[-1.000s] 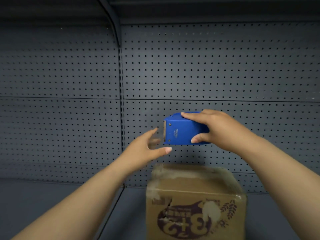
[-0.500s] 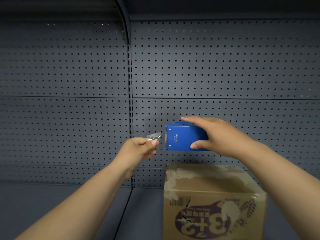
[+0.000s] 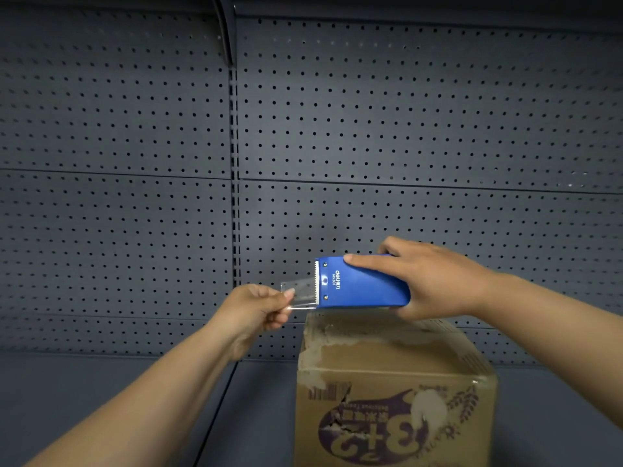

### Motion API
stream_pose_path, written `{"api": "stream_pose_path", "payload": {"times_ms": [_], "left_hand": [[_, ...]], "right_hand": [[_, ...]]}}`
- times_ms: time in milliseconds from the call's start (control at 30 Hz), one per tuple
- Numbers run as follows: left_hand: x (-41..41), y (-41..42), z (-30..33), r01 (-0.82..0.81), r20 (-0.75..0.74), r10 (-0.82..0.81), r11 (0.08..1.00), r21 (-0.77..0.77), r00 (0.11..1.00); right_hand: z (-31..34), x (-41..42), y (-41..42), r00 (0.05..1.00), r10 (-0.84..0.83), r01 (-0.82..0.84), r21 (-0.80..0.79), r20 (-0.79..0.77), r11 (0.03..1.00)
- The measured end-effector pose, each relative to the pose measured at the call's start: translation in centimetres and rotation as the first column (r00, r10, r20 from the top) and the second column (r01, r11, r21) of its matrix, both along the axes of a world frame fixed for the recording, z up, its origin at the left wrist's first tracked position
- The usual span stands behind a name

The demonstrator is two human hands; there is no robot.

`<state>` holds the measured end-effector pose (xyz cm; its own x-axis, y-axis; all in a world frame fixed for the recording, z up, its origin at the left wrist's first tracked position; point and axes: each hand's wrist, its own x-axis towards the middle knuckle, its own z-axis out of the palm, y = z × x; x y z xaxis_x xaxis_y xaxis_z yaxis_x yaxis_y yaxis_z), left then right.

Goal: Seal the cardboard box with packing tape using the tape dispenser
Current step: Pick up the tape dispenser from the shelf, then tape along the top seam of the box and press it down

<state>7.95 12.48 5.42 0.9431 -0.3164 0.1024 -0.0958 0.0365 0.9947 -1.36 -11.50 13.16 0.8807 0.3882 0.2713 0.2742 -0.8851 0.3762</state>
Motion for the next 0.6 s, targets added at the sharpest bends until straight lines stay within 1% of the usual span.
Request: {"api": "stream_pose_path", "payload": {"times_ms": [133, 300, 400, 500, 600], "left_hand": [[0.0, -0.3, -0.7, -0.01, -0.059, 0.01, 1.0, -0.004, 0.998], [0.8, 1.5, -1.3, -0.066, -0.121, 0.072, 0.997, 0.05, 0.99], [0.9, 1.3, -1.8, -0.052, -0.184, 0.065, 0.996, 0.076, 0.981], [0.9, 0.5, -1.9, -0.021, -0.256, 0.036, 0.998, 0.06, 0.966], [1.2, 0.0, -2.0, -0.012, -0.29, 0.035, 0.997, 0.081, 0.956]], "right_hand": [[0.0, 1.0, -1.1, 0.998, 0.03, -0.029, 0.022, -0.052, 0.999], [0.4, 1.2, -4.1, 0.995, 0.007, -0.001, 0.055, -0.095, 0.998], [0.4, 1.1, -4.9, 0.989, -0.004, 0.012, 0.051, -0.148, 0.999], [0.4, 1.4, -5.4, 0.989, -0.007, 0.012, 0.03, -0.148, 0.999], [0.5, 1.6, -5.6, 0.987, -0.002, 0.006, 0.029, -0.158, 1.0]]}}
